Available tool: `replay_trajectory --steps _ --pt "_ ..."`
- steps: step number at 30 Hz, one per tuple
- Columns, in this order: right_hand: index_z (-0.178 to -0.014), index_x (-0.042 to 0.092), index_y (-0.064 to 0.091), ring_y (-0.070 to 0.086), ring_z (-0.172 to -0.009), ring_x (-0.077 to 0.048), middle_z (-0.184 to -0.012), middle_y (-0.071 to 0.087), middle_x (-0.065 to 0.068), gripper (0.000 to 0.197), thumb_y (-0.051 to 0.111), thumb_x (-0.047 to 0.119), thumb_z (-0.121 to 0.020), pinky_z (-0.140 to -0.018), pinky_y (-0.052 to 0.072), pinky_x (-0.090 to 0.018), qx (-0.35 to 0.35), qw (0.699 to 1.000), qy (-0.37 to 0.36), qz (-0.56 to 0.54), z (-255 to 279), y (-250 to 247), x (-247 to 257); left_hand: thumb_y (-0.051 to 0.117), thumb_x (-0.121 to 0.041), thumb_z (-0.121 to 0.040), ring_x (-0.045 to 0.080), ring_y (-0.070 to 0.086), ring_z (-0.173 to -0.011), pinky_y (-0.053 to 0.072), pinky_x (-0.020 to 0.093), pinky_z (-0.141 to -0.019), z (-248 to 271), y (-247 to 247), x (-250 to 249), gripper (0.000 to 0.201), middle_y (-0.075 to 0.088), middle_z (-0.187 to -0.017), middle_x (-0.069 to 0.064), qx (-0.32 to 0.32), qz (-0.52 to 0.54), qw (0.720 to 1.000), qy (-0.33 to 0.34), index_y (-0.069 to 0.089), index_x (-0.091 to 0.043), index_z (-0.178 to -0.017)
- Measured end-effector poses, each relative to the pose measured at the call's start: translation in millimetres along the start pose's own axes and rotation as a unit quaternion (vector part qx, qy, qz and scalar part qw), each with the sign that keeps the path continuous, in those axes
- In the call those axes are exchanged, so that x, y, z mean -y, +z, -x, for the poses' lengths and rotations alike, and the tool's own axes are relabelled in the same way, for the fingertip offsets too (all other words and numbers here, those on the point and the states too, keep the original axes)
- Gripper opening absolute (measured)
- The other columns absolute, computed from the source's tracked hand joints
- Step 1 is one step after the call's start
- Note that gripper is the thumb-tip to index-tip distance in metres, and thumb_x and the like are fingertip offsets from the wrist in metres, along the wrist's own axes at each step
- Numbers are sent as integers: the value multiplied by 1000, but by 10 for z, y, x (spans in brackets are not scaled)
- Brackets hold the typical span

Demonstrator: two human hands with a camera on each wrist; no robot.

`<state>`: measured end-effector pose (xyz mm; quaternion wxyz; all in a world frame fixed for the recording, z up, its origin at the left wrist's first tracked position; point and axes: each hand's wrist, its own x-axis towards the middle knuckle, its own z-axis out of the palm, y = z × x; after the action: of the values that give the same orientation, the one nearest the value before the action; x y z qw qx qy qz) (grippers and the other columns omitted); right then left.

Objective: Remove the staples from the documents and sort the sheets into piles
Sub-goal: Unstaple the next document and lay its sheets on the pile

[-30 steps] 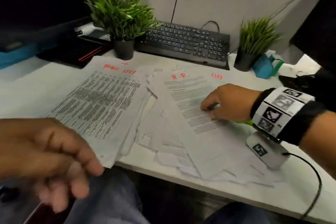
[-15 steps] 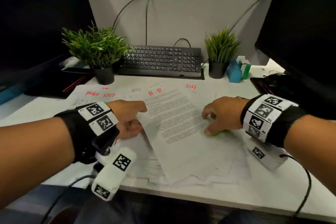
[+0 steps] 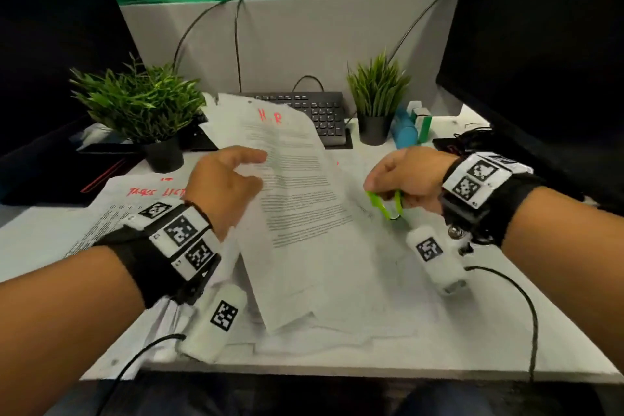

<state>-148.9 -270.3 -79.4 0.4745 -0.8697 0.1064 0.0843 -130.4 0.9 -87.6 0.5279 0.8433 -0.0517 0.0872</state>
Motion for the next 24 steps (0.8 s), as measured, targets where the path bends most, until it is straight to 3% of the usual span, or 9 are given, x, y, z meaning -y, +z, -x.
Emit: replay_trajectory --steps 1,3,6,9,12,15,17,19,24 --pt "-89 9 71 67 -68 -18 -82 72 -10 6 72 15 -89 -63 57 -31 -3 983 23 -184 18 -74 29 71 1 -87 32 70 -84 61 45 -83 -13 -88 -45 34 73 -115 -1 -4 23 999 27 74 -31 -98" --pt "-87 5 67 69 -60 -22 -73 70 -12 18 63 20 -96 -57 60 -33 -4 900 46 -433 39 -218 66 72 -1 -88 17 70 -106 57 39 -97 -37 -257 -116 34 70 -115 -11 -11 53 995 78 75 -31 -103" --pt "-92 4 66 67 -64 -29 -77 64 -17 41 66 44 -90 -65 62 -42 -2 838 38 -545 -2 -316 118 71 -1 -90 3 66 -110 54 14 -91 -113 -487 -170 32 70 -116 -13 -17 86 987 132 74 -30 -103" --pt "-78 7 62 54 -42 -17 -72 55 -8 24 66 27 -92 -44 52 -24 5 866 64 -496 -23 -273 203 66 7 -90 21 72 -111 61 28 -88 -232 -663 -162 35 74 -119 1 17 201 973 114 76 -26 -97" --pt "-81 8 60 47 -33 -12 -67 57 -5 16 64 18 -93 -33 41 -20 -21 903 81 -421 -79 -191 274 65 9 -90 26 72 -110 61 37 -88 -312 -773 -155 33 75 -119 5 24 223 968 110 75 -22 -97" --pt "-112 14 67 59 -54 -13 -99 70 -5 42 75 43 -83 -51 49 -27 -85 954 14 -289 -166 -166 275 65 9 -89 25 72 -110 61 40 -90 -346 -788 -141 34 75 -118 3 40 228 966 117 76 -22 -96" --pt "-125 25 64 65 -92 -15 -118 68 4 68 75 64 -71 -82 54 -36 -76 987 -68 -126 -148 -177 333 65 9 -89 22 74 -107 62 41 -88 -361 -776 -162 34 76 -116 0 43 225 965 124 76 -22 -95" --pt "-129 29 61 63 -111 -15 -124 66 10 81 78 68 -60 -102 49 -42 -68 991 -112 -20 -126 -201 411 66 10 -88 22 74 -106 62 41 -86 -391 -783 -205 34 77 -114 -1 37 224 964 136 75 -22 -95" --pt "-106 17 74 72 -96 -22 -101 77 0 32 84 27 -77 -95 56 -44 -73 985 -151 26 -151 -191 549 65 11 -89 30 71 -112 57 51 -96 -475 -835 -249 34 73 -122 9 41 241 961 133 74 -20 -99"
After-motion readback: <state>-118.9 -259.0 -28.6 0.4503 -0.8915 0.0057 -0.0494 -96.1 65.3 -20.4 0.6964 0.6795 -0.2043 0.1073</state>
